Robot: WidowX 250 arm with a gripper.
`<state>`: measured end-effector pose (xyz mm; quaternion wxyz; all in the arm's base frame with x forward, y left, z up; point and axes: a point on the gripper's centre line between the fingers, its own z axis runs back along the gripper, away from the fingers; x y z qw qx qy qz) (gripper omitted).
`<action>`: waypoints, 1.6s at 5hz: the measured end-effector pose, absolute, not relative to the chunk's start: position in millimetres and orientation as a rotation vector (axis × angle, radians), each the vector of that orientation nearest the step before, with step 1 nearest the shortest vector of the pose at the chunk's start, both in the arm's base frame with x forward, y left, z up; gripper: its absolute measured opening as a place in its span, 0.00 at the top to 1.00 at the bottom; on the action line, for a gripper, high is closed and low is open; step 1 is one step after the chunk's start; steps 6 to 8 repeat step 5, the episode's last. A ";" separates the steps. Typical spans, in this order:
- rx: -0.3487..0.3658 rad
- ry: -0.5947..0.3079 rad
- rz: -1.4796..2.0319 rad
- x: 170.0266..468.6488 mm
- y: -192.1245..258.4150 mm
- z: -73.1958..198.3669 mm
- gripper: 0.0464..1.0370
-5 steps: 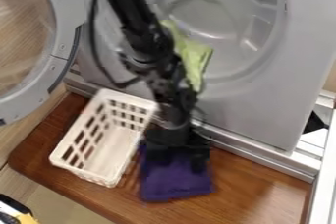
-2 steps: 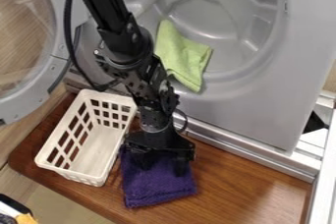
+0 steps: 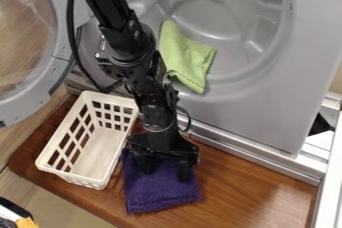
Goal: Place the violet towel on the right side of the white basket
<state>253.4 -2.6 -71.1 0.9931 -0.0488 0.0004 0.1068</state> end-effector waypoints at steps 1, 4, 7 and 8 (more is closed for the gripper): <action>-0.111 -0.006 0.229 255.5 -4.6 -55.1 0.04; -0.068 -0.152 0.150 248.0 -29.5 17.3 0.04; -0.041 -0.166 0.117 245.6 -34.1 21.0 0.04; -0.041 -0.166 0.117 245.6 -34.1 21.0 0.04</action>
